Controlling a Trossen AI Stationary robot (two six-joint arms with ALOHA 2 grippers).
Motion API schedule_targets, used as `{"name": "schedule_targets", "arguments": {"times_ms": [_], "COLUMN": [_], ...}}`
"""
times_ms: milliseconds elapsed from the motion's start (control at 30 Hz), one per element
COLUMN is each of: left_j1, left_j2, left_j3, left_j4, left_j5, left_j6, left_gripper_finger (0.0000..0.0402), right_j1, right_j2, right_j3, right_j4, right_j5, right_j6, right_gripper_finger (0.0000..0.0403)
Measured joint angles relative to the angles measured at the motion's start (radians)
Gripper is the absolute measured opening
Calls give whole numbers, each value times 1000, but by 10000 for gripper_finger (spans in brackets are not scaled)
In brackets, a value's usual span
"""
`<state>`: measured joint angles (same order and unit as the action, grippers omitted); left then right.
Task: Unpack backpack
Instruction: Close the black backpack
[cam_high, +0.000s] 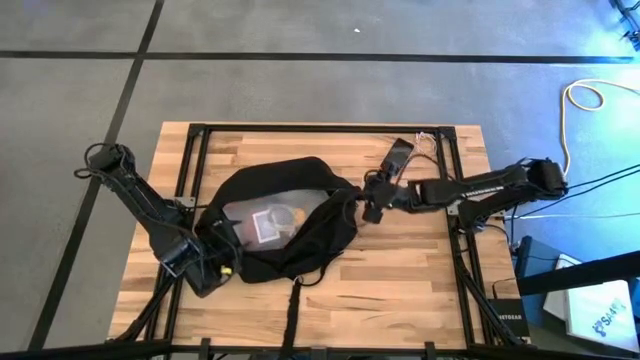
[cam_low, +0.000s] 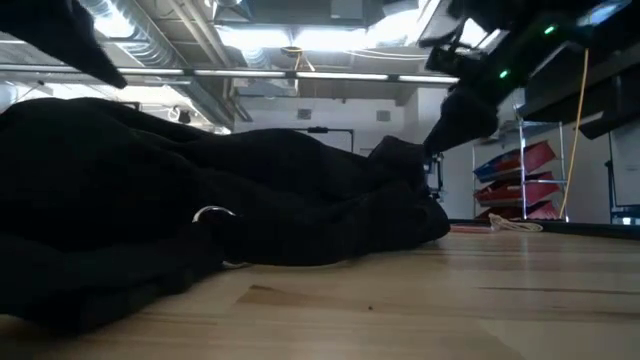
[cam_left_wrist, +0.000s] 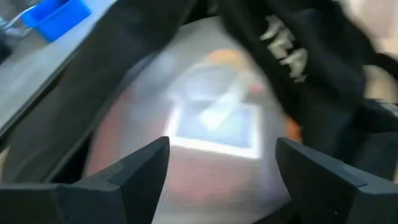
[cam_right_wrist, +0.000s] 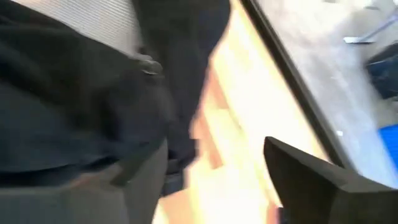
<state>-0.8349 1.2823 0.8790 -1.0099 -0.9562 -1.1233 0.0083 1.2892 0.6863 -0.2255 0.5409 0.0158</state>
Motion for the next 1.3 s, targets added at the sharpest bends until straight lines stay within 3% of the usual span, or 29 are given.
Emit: {"name": "schedule_targets", "arguments": {"times_ms": [67,200,433,667,767,1100,1300], "left_j1": [0,0,0,0,0,1,54], "left_j2": [2,14,18,18,18,18,18], "left_j3": [-7,-22,-79,-103,-103,-103,-103], "left_j4": [59,95,140,139,141,196,298], "left_j5": [6,8,40,47,44,27,14], "left_j6": [67,95,68,32,31,87,175], "left_gripper_finger": [279,279,279,279,279,279,279], "right_j1": [-58,-141,-162,-160,-160,-159,-123], "right_j2": [24,89,200,237,248,243,236], "right_j3": [0,0,1,1,1,31,99], "right_j4": [4,89,176,173,175,199,57], "right_j5": [-53,-268,-306,-338,-399,-387,-381], "right_j6": [-55,-125,-333,-406,-443,-441,-222], "right_gripper_finger": [270,276,277,269,240,85,15]}}
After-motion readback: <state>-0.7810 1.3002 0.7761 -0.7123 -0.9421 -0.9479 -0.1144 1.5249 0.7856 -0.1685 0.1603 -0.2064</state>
